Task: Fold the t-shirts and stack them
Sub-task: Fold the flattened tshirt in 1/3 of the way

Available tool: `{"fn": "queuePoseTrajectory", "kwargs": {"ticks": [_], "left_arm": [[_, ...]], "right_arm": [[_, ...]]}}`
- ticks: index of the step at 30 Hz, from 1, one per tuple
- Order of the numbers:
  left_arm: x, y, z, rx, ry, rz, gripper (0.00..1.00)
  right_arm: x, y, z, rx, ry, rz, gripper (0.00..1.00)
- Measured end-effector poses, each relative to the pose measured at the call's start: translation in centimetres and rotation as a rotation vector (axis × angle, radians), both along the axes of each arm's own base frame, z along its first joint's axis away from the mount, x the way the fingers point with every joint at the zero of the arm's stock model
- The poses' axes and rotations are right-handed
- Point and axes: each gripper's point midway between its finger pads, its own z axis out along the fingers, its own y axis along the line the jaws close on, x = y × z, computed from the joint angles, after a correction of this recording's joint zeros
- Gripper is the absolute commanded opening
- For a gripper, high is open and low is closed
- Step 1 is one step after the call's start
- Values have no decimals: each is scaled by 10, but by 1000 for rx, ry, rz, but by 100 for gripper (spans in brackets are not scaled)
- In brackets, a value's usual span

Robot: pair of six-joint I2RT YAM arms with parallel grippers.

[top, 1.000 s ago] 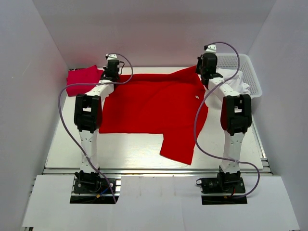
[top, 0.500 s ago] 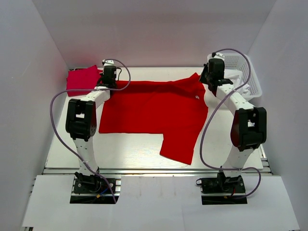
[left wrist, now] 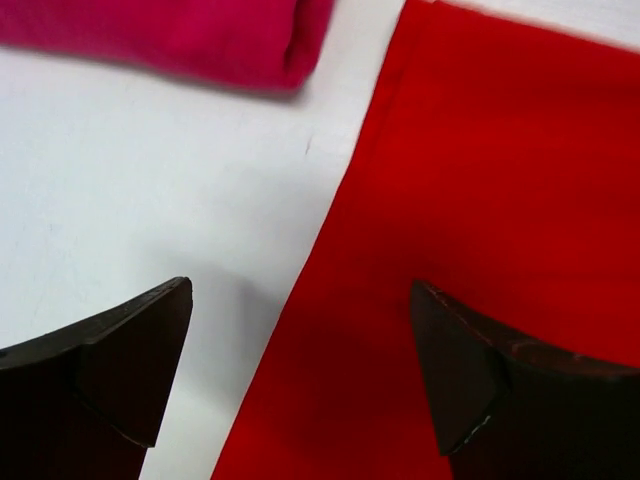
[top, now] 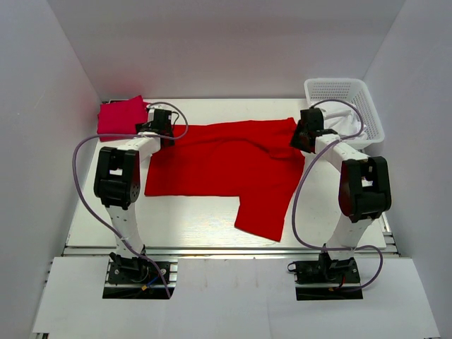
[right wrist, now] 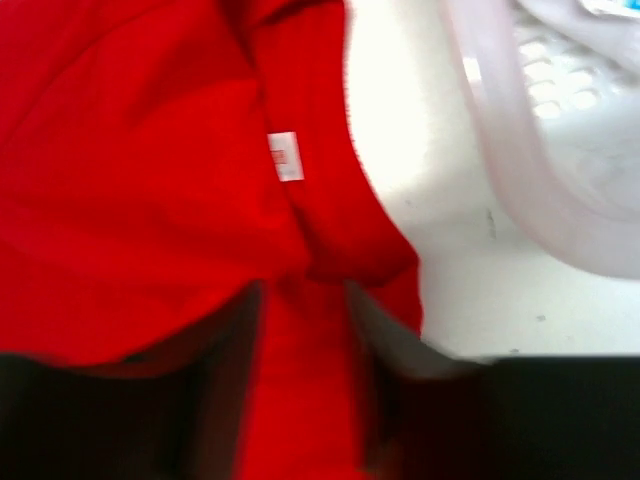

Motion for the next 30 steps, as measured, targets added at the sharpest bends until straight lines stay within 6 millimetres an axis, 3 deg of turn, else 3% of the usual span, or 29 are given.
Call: {"fn": "queuePoseTrajectory", "kwargs": {"ticks": [4, 6, 7, 14, 18, 22, 25, 30], "left_arm": [[-15, 6, -4, 8, 59, 46, 100], [-15, 5, 1, 3, 65, 49, 100], [-13, 4, 7, -3, 55, 43, 100], [16, -28, 49, -131, -86, -110, 100], [27, -44, 47, -181, -98, -187, 100], [27, -51, 33, -205, -64, -213, 100], [18, -53, 24, -217, -44, -211, 100], [-28, -54, 3, -255, 32, -198, 100]], "right_arm": [[-2, -7, 2, -39, 11, -26, 71], [2, -5, 9, -50, -4, -11, 73], [4, -2, 13, -50, -14, 5, 79], [12, 57, 45, 17, -114, 282, 79], [2, 92, 50, 26, -124, 467, 72], [-13, 118, 38, 38, -78, 620, 66], [-19, 120, 16, 27, -5, 652, 60], [-13, 112, -24, -14, 112, 611, 60]]}}
